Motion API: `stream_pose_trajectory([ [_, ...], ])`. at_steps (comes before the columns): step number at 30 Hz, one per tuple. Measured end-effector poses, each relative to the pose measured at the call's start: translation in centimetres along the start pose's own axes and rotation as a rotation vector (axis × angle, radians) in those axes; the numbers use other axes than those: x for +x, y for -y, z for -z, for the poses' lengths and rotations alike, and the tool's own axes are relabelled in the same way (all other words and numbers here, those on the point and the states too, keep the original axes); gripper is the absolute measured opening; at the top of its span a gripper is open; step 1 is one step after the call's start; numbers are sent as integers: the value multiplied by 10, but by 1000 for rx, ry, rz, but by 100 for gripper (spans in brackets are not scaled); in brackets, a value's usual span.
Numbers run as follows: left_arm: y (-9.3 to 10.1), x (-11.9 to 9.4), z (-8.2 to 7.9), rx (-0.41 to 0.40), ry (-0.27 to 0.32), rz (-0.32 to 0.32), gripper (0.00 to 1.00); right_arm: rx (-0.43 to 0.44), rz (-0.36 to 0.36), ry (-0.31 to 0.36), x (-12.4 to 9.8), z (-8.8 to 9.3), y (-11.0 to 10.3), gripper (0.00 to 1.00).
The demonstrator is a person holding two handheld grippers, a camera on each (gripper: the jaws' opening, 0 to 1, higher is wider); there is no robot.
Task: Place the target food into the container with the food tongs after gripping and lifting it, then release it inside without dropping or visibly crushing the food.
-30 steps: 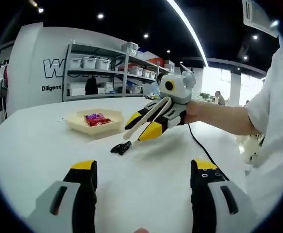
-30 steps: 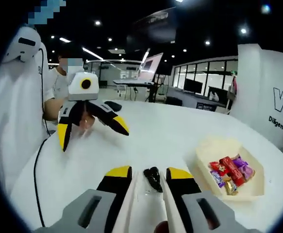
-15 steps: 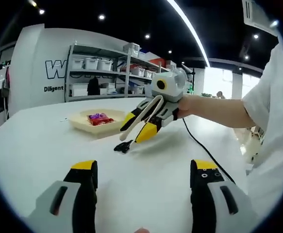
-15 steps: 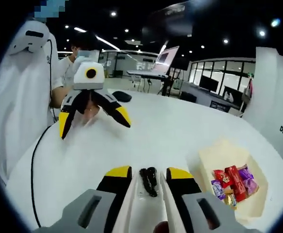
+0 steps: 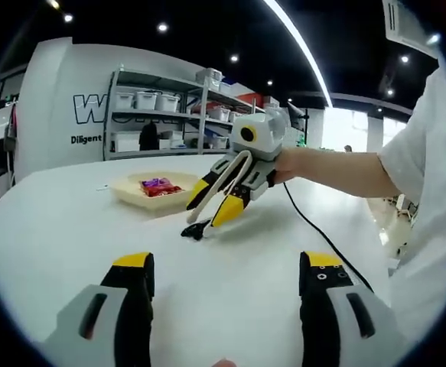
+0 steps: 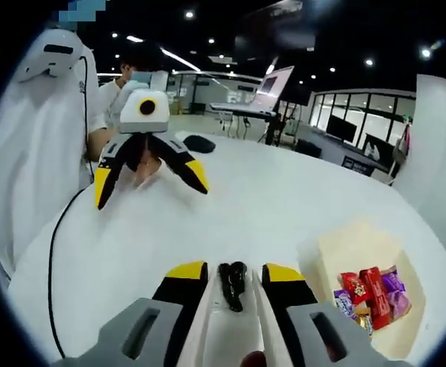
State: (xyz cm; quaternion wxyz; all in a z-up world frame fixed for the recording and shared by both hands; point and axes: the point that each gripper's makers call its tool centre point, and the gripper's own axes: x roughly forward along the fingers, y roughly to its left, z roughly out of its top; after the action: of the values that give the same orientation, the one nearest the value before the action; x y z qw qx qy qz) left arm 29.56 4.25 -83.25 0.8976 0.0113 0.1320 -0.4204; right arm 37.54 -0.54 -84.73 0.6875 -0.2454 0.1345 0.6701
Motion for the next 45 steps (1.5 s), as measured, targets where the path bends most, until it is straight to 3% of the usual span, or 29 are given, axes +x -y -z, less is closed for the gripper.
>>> stream_pose_trajectory([
  [8, -1, 0, 0, -5, 0, -1, 75, 24, -13, -5, 2, 0, 0, 21],
  [15, -1, 1, 1, -7, -1, -1, 74, 87, 41, 0, 1, 2, 3, 20],
  [20, -1, 1, 0, -7, 2, -1, 73, 119, 121, 5, -1, 3, 3, 19],
  [26, -1, 1, 2, -10, 0, 0, 73, 171, 286, -10, -6, 6, 6, 19],
  [35, 1, 1, 1, -10, 4, 1, 72, 285, 430, -5, -11, 9, 4, 20],
  [41, 1, -1, 2, -11, 5, 0, 72, 291, 436, -20, -9, 6, -8, 20],
  [45, 1, -1, 2, -10, 6, 0, 72, 250, 418, -35, -8, 1, -13, 21],
])
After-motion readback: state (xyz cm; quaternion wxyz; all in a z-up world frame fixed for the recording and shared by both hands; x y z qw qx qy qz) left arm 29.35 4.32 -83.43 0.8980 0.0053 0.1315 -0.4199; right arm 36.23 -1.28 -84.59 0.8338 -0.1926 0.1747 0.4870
